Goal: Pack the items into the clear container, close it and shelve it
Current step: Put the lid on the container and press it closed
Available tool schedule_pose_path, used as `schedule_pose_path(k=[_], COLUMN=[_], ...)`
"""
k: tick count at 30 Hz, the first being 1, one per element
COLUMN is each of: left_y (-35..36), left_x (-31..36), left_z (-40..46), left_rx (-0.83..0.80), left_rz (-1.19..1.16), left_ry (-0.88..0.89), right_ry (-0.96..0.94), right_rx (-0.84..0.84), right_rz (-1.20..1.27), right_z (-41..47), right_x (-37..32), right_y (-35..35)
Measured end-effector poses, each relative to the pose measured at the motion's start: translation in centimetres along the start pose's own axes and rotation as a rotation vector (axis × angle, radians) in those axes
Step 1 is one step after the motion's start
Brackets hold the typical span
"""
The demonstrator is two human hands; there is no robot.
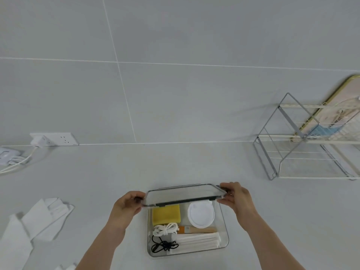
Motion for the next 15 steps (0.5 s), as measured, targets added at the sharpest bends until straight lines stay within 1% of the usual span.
schedule_pose_path(k=[2,4,8,11,15], left_y=[-0.1,-0.2,-0.3,-0.6,0.0], left_x=[-1.0,-1.9,-3.0,-3.5,-4.4], left_z=[-0.9,-1.5,-2.8,-3.6,-4.4], left_rx=[0.003,0.055,0.164,0.195,0.241], left_rz=[0.033,0.030,-0.056,-0.131,-0.058], left_ry=[-0.009,-0.030,-0.091,-0.119,-0.090], right_ry=[-0.012,-0.034,-0.037,-0.014,0.011], right_rx=[0.043,0.090,0.144,0.148,0.185], right_rz=[-0.134,-0.216,-0.247,-0.241,-0.214], right_z=[-0.8,-1.7,-3.3,-4.0,-4.5], right_x=[0.5,1.0,2.7,4.2,5.3], right_y=[-0.3,-0.5,-0.5,-0.2,-0.5])
Point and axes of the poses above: each hand's wrist, its own z-axis towards the middle knuckle, its own y-axis out of the palm, x = y × z, the point moved 7 cm from there along z, towards the middle knuckle, and after that the axes turned 13 degrees about -z, right-handed, at the moved point
